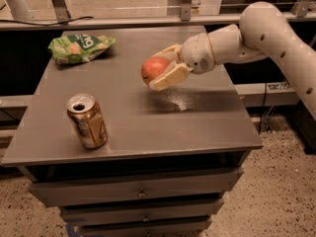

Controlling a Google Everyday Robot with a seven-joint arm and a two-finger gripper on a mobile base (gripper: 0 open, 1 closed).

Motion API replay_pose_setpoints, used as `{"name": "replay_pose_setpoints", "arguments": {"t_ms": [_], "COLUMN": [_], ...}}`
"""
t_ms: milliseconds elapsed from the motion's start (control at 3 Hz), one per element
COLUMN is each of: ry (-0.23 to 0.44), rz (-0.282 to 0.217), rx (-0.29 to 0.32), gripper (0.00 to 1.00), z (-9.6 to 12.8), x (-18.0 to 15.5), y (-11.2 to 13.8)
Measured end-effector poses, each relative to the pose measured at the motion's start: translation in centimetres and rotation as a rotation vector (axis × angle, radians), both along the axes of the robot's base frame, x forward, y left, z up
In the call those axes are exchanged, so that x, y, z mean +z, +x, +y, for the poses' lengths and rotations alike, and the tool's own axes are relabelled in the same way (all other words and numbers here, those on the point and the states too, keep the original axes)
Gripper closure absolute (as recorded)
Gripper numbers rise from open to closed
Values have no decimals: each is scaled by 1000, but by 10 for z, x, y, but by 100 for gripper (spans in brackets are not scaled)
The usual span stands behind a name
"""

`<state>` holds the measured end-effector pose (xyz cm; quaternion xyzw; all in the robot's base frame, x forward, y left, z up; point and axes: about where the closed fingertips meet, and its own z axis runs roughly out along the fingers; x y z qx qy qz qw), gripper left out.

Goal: Move apple near orange can

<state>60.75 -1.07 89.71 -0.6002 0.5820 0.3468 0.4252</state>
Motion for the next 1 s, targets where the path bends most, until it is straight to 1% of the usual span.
{"name": "replay_pose_setpoints", "arguments": {"t_ms": [333, 667, 1000], "ry": [17, 51, 86], "rz": [38, 86, 138], "rx": [91, 167, 217], "gripper": [100, 100, 100], "z": [20, 41, 58], "x": [-14, -27, -43], "y": [-46, -85, -114]}}
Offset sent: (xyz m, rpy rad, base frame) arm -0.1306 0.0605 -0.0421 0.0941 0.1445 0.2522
